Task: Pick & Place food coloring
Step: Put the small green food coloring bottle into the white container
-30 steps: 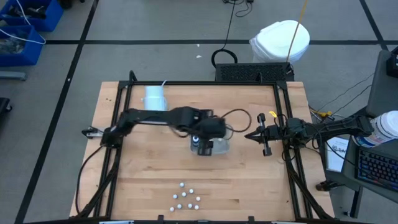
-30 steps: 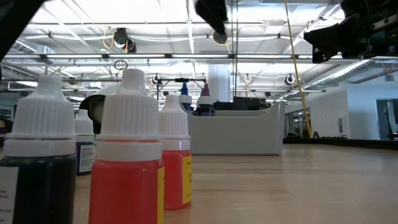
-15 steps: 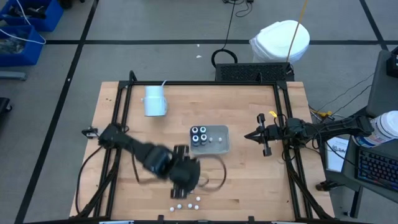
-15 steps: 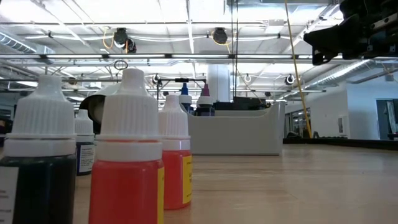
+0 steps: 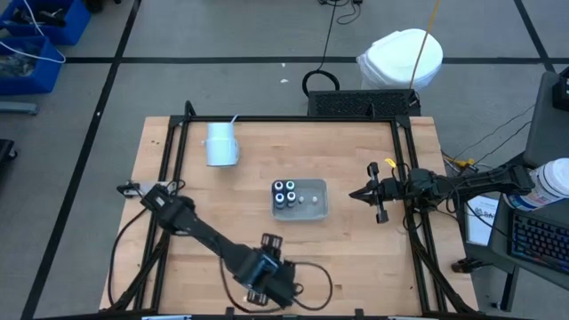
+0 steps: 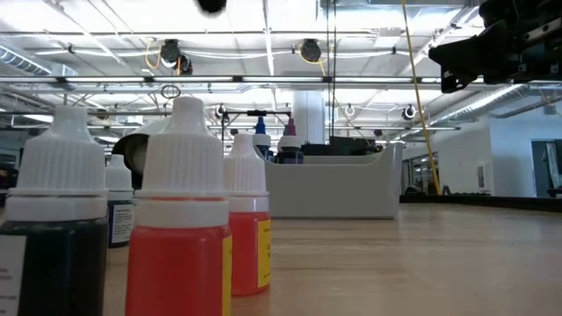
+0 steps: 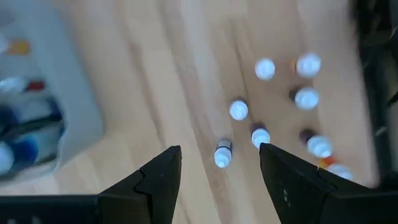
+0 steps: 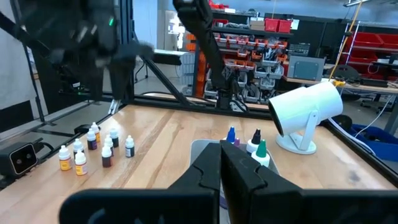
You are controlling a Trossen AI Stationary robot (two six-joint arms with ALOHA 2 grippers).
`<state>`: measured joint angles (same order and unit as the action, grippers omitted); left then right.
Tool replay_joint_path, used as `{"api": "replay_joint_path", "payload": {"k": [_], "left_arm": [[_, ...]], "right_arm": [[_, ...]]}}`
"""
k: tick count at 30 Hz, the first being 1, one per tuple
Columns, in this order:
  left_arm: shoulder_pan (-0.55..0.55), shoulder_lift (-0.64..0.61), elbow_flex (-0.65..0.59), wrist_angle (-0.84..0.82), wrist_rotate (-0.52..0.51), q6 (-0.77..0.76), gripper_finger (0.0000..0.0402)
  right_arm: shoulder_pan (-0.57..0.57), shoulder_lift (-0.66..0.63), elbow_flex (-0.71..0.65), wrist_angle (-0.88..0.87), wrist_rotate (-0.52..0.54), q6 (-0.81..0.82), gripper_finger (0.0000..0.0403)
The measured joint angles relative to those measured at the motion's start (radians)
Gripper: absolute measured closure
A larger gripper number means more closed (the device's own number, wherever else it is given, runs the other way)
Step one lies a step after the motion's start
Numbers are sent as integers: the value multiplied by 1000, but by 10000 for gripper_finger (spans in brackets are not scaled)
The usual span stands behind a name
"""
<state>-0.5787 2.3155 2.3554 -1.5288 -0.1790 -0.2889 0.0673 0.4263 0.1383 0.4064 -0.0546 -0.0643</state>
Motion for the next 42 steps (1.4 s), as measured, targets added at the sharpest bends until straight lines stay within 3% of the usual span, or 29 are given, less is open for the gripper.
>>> {"api": "replay_joint_path", "payload": {"k": [5, 13, 18, 22, 26, 29, 36, 42], "left_arm": [[13, 78, -2, -26, 27, 60, 183], [27, 74, -45, -19, 59, 89, 183], [20, -11, -183, -1, 32, 21, 183], [9, -128, -366, 142, 41, -40, 183], [-10, -250, -540, 315, 113, -145, 183], [-36, -314, -622, 347, 79, -220, 183], [-56, -355, -702, 396, 24, -265, 183], [-13, -353, -764, 564, 94, -236, 183]], "right_arm": [[0, 0, 0, -1, 0, 0, 403], [0, 0, 0, -6, 0, 0, 403], [0, 0, 0, -18, 0, 0, 403], [0, 0, 0, -23, 0, -1, 403], [0, 0, 0, -23, 0, 0, 403], [0, 0, 0, -23, 0, -2, 403], [0, 0, 0, -23, 0, -1, 403], [0, 0, 0, -23, 0, 0, 403]]}}
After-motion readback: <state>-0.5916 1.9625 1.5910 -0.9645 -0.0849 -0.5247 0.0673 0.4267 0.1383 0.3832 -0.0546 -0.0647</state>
